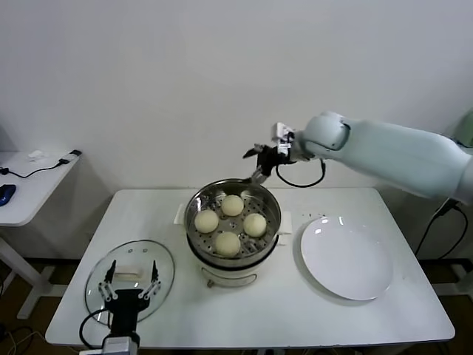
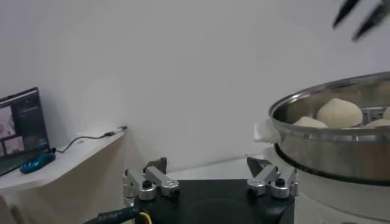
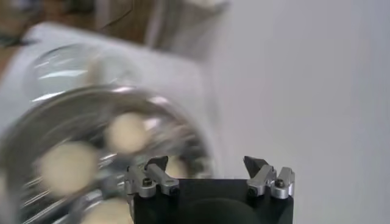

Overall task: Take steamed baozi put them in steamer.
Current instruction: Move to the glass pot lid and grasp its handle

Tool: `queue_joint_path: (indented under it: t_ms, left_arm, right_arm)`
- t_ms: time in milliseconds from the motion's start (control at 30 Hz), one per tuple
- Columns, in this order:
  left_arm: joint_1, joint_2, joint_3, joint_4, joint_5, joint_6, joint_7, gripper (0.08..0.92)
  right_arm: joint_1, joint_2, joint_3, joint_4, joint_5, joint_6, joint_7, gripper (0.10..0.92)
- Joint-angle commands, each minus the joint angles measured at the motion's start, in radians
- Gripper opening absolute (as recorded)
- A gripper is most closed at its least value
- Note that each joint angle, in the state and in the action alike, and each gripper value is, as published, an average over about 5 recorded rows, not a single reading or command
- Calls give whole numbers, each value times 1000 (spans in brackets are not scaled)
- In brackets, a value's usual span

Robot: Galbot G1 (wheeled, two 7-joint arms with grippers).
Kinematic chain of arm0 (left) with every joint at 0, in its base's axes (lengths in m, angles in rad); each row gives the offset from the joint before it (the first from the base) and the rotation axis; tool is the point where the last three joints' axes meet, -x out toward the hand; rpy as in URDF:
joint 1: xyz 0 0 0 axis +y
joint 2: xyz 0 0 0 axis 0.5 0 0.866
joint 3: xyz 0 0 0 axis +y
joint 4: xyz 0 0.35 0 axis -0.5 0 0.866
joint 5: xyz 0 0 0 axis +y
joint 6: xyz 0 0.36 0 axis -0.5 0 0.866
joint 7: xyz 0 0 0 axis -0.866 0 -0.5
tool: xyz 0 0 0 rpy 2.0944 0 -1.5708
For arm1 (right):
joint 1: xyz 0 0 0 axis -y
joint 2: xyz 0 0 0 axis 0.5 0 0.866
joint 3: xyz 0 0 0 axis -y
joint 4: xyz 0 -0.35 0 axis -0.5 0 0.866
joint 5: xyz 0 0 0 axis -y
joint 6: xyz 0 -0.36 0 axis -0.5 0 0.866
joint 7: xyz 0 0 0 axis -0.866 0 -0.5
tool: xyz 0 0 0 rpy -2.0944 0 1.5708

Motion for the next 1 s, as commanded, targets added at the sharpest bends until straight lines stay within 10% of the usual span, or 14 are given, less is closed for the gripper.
queue_joint_path:
  t_ms: [33, 433, 1000]
  left_arm:
    - [-4, 10, -9, 21, 6, -6, 12, 823]
    - [2, 20, -24, 33, 1, -43, 12, 823]
    - [10, 75, -48, 124, 222, -205, -92, 823]
  right_arm:
    - [-683, -325, 832, 119, -203, 14, 425, 823]
    - [-1728, -135, 1862, 278, -296, 189, 300, 823]
    - [-2034, 259, 1858, 250, -308, 531, 312, 823]
